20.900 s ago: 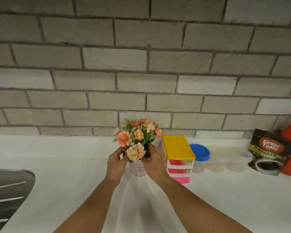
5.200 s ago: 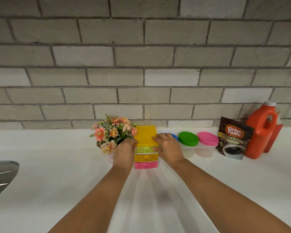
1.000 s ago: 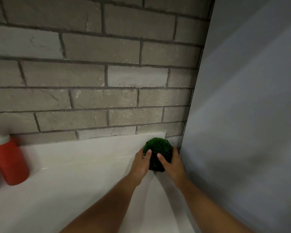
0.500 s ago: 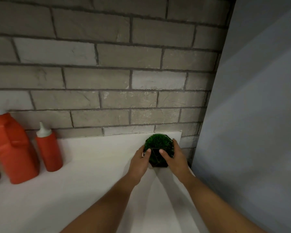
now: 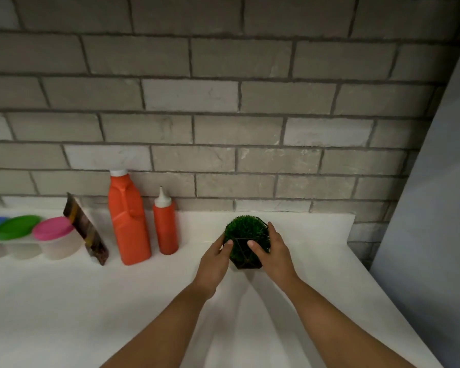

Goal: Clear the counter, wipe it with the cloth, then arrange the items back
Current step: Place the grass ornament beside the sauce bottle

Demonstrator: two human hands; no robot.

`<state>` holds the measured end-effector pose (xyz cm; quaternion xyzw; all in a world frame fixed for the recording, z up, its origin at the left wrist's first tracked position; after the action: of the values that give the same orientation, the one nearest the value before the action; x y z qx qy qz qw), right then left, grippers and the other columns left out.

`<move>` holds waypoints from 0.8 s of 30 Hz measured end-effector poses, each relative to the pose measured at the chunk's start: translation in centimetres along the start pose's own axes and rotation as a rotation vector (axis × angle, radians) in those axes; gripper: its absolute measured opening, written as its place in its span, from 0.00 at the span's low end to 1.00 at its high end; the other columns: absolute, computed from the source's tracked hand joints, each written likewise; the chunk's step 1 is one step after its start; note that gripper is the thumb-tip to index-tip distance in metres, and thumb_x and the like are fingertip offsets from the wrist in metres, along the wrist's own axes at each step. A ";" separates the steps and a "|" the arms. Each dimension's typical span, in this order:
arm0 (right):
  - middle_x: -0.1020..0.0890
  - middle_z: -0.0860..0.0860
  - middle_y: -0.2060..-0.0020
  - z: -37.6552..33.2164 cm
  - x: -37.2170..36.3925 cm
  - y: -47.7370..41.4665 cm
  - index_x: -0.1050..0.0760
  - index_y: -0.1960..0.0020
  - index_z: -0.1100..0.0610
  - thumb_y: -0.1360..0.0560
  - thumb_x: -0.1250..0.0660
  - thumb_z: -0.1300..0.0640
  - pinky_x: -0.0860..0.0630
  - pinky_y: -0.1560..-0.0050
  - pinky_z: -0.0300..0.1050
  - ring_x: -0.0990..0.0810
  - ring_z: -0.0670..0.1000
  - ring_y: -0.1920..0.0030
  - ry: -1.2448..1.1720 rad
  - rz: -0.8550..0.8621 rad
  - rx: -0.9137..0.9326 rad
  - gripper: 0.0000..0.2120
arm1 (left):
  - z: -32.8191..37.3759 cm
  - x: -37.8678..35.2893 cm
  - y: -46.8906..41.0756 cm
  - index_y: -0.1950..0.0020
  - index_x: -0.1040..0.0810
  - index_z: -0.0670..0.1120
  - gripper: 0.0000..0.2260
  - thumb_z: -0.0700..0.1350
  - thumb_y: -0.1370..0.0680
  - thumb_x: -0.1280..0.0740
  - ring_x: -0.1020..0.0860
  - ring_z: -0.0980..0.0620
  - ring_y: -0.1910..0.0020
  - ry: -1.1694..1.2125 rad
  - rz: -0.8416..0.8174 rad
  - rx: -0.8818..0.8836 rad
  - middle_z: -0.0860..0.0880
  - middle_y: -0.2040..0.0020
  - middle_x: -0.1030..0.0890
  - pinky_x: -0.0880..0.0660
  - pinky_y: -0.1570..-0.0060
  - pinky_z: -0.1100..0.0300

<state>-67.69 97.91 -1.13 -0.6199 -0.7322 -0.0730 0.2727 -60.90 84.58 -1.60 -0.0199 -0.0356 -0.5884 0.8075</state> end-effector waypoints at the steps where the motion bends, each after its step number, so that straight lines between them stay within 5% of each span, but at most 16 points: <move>1: 0.33 0.57 0.31 -0.5 -1.0 0.0 0.48 0.24 0.58 0.24 0.34 0.50 0.35 0.35 0.43 0.33 0.55 0.32 -0.002 -0.011 0.005 0.36 | -0.1 1.1 0.1 0.30 0.34 0.57 0.17 0.50 0.19 0.43 0.31 0.57 0.41 -0.002 0.011 0.000 0.57 0.40 0.28 0.33 0.39 0.55; 24: 0.35 0.56 0.31 -3.2 -10.2 0.1 0.50 0.24 0.56 0.25 0.33 0.51 0.34 0.32 0.44 0.34 0.53 0.31 -0.018 -0.085 0.010 0.37 | -4.1 10.1 -2.0 0.27 0.36 0.55 0.20 0.50 0.19 0.41 0.33 0.53 0.33 0.001 0.087 0.063 0.52 0.30 0.30 0.34 0.32 0.51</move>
<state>-65.75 87.63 -3.48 -0.5877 -0.7605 -0.0753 0.2656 -59.60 74.02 -4.89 0.0042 -0.0526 -0.5515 0.8325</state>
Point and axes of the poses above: each hand's wrist, its own y-axis away from the middle knuckle, its own x-axis out of the back of the hand, z = x × y, the point moved 8 cm from there along -y, towards the middle knuckle
